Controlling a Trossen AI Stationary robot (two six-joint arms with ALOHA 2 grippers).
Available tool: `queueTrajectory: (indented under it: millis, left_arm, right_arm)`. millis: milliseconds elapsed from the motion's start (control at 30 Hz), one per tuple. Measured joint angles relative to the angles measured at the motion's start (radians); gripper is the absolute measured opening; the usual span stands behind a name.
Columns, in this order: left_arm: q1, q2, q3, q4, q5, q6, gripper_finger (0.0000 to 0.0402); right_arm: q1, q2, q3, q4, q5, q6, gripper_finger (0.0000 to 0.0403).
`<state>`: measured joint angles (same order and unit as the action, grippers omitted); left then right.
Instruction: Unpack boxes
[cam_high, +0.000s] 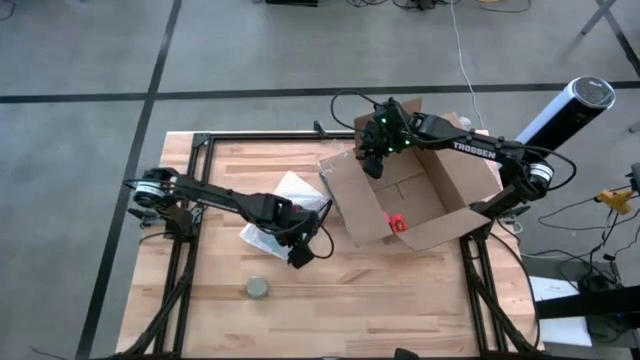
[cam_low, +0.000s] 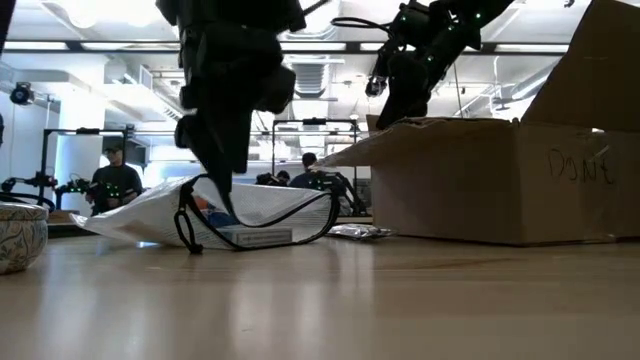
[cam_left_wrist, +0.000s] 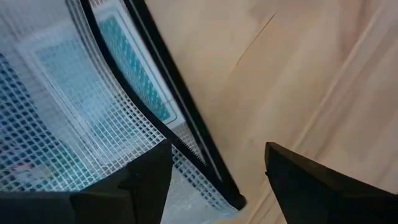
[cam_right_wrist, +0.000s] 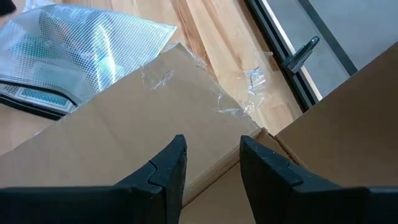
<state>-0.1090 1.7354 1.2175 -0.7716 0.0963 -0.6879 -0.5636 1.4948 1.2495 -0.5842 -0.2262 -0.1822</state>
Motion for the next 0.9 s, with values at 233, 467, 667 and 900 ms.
queueTrajectory:
  millis: [233, 467, 667, 900]
  left_arm:
    - [0.001, 0.045, 0.000, -0.131, -0.007, -0.052, 0.0212]
    - [0.001, -0.001, 0.000, -0.224, -0.092, -0.113, 0.0174]
    - [0.001, -0.050, 0.000, -0.227, -0.165, -0.126, 0.0121]
    - [-0.015, -0.076, 0.000, -0.189, -0.095, -0.037, 0.0070]
  right_arm:
    - [0.000, 0.000, 0.000, -0.001, 0.000, 0.032, 0.0107]
    - [0.000, 0.000, 0.000, 0.004, 0.000, 0.053, 0.0097]
    - [0.000, 0.000, 0.000, 0.027, 0.000, 0.085, 0.0091]
    - [0.000, 0.000, 0.000, 0.032, 0.000, 0.106, 0.0100]
